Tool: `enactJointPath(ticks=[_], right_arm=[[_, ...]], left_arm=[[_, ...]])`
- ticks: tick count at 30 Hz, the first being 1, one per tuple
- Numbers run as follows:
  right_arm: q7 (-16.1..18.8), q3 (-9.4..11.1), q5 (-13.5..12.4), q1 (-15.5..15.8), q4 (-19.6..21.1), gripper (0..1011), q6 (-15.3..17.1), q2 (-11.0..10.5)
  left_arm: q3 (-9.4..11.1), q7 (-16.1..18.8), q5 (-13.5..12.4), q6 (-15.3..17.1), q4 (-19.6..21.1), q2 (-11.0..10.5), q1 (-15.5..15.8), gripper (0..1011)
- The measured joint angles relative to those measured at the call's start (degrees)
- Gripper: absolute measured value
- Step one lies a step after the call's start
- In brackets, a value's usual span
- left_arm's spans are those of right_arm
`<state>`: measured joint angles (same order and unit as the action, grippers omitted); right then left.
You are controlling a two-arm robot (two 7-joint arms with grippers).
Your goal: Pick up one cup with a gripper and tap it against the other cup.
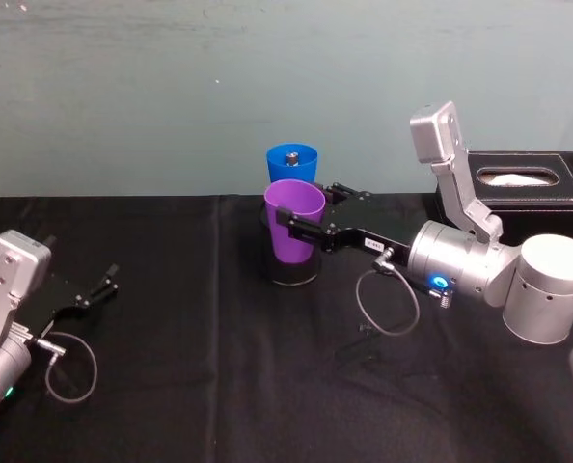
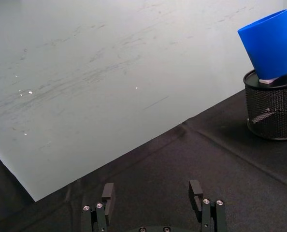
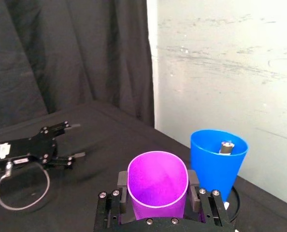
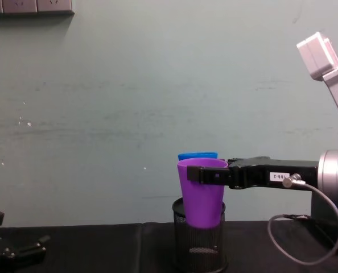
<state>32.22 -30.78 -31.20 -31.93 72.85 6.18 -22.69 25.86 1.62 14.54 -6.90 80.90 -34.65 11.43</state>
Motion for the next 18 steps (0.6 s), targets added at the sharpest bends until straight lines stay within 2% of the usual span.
enactJointPath(ticks=[18], right_arm=[[-0.02,0.55,1.46,-4.02,-6.63,726,-0.52,3.39]], left_arm=[[0.0,0.0,0.0,0.0,0.0,0.0,0.0,1000]])
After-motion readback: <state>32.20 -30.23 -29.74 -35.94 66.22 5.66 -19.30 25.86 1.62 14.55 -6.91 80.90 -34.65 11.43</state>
